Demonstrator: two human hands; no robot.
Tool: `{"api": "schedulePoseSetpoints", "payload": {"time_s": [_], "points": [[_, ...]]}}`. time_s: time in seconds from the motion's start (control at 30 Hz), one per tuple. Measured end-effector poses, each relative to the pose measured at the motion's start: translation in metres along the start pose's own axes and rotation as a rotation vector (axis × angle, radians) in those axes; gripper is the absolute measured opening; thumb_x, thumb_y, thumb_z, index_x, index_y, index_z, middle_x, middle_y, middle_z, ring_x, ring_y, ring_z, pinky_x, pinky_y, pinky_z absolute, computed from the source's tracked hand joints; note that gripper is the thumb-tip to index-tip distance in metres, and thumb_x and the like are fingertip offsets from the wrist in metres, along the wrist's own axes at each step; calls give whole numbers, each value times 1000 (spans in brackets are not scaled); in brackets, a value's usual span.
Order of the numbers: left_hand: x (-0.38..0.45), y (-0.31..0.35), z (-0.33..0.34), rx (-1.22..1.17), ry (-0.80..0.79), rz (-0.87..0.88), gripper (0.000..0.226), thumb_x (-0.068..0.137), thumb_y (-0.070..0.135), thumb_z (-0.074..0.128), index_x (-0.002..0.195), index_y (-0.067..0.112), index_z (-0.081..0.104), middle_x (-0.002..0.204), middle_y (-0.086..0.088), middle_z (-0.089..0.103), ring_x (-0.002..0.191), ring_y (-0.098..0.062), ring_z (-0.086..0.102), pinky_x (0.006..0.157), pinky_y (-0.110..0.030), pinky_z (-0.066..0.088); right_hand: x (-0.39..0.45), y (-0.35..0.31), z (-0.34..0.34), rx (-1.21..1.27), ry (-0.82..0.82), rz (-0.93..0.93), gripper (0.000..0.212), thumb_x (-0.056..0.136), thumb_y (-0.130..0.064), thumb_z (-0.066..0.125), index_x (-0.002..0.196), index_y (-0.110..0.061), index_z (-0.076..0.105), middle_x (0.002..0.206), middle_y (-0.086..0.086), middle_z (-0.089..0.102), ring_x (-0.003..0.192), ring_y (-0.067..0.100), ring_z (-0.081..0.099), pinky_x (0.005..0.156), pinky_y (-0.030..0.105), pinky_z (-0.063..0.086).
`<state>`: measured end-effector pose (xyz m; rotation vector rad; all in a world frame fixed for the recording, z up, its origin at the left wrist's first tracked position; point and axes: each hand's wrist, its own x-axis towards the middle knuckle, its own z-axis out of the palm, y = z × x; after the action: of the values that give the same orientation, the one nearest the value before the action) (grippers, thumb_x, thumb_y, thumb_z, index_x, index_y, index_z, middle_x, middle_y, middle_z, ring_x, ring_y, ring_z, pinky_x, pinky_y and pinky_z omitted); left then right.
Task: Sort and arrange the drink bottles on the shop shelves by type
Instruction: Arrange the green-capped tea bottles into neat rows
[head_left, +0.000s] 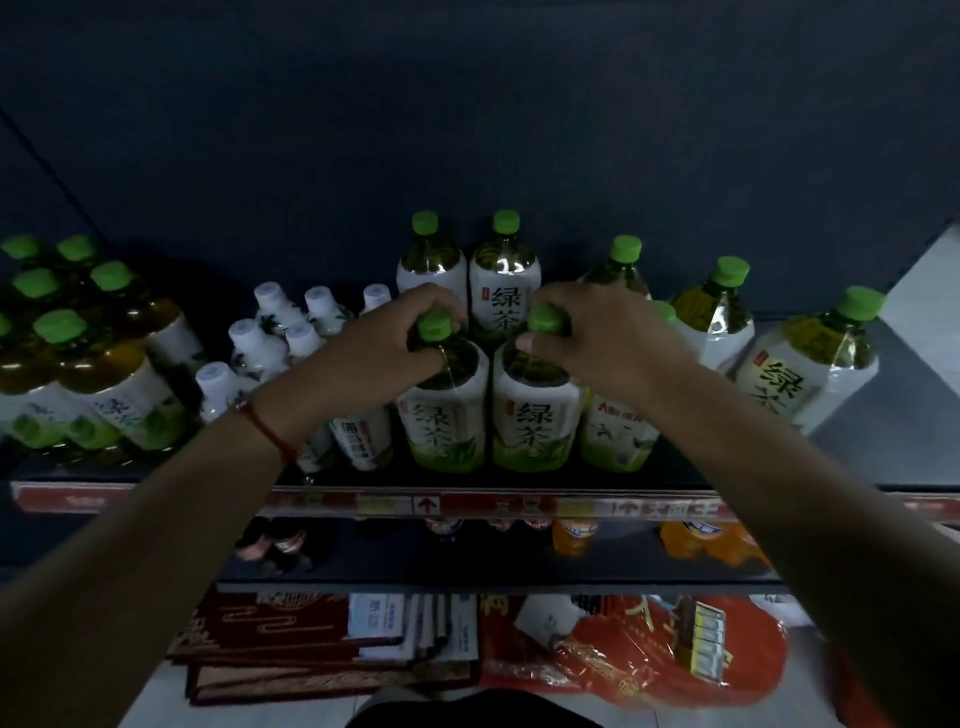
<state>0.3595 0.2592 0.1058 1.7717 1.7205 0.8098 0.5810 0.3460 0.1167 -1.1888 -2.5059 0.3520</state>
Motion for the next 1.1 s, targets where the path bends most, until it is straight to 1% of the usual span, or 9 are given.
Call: {"api": "schedulePoseSetpoints", "payload": {"time_s": [0.13, 0.27, 0.4, 0.57, 0.73, 0.87, 0.97, 1.03, 1.1], "points": [[-2, 0, 21, 171, 110, 49, 43, 92, 25, 57, 131, 38, 48, 137, 9, 48, 123, -11, 49, 106, -41, 43, -4, 2, -3, 30, -40, -31, 54, 90, -52, 58, 138, -29, 51, 112, 1, 66, 100, 20, 63, 75, 27, 45], [6, 24, 48, 570, 218, 307, 67, 90, 54, 53, 149, 26, 36, 153, -3, 35, 143, -26, 29, 116, -49, 23, -18, 16, -26, 93, 147, -108, 51, 92, -40, 60, 139, -25, 51, 132, -2, 58, 118, 15, 54, 90, 21, 37], [25, 40, 64, 638, 63, 276, 82, 85, 63, 58, 154, 36, 22, 152, 6, 39, 137, -19, 37, 113, -40, 26, -34, 56, -47, 204, -233, 137, 60, 93, -20, 61, 147, -33, 38, 147, -7, 43, 128, 11, 45, 93, 21, 33], [28, 42, 67, 485, 25, 234, 74, 81, 51, 73, 143, 43, 33, 141, 11, 51, 120, -13, 51, 84, -28, 38, -42, 75, -39, 145, -2, 155, 38, 89, -34, 68, 125, -30, 58, 107, -6, 68, 99, 14, 64, 82, 31, 51], [31, 48, 64, 575, 11, 244, 71, 79, 54, 73, 138, 41, 36, 135, 8, 55, 121, -18, 48, 88, -32, 38, -42, 75, -28, 126, 102, 161, 34, 85, -44, 69, 110, -25, 59, 95, -9, 62, 83, 10, 58, 58, 19, 37], [31, 49, 63, 571, 4, 225, 75, 80, 57, 69, 144, 41, 32, 140, 7, 51, 130, -19, 39, 95, -32, 34, -38, 73, -21, 93, 119, 168, 39, 83, -49, 69, 108, -23, 56, 97, -9, 55, 85, 12, 54, 59, 17, 33], [27, 47, 67, 625, 43, 211, 82, 85, 61, 61, 153, 40, 20, 150, 1, 44, 144, -27, 25, 119, -37, 10, -36, 75, -23, 91, 90, 181, 40, 81, -51, 69, 108, -24, 56, 98, -9, 57, 86, 13, 57, 60, 22, 37], [19, 44, 68, 722, 127, 288, 84, 89, 66, 54, 156, 36, 12, 157, -4, 33, 151, -26, 10, 119, -37, -16, -37, 75, -26, 100, 54, 193, 44, 81, -53, 68, 112, -24, 55, 101, -7, 58, 91, 15, 58, 61, 24, 39], [5, 38, 60, 724, 229, 300, 85, 89, 67, 52, 157, 35, 11, 164, -6, 17, 153, -24, -6, 120, -45, -17, -37, 68, -29, 88, 80, 170, 58, 81, -58, 63, 125, -23, 51, 114, -3, 56, 104, 17, 55, 72, 25, 40]]}}
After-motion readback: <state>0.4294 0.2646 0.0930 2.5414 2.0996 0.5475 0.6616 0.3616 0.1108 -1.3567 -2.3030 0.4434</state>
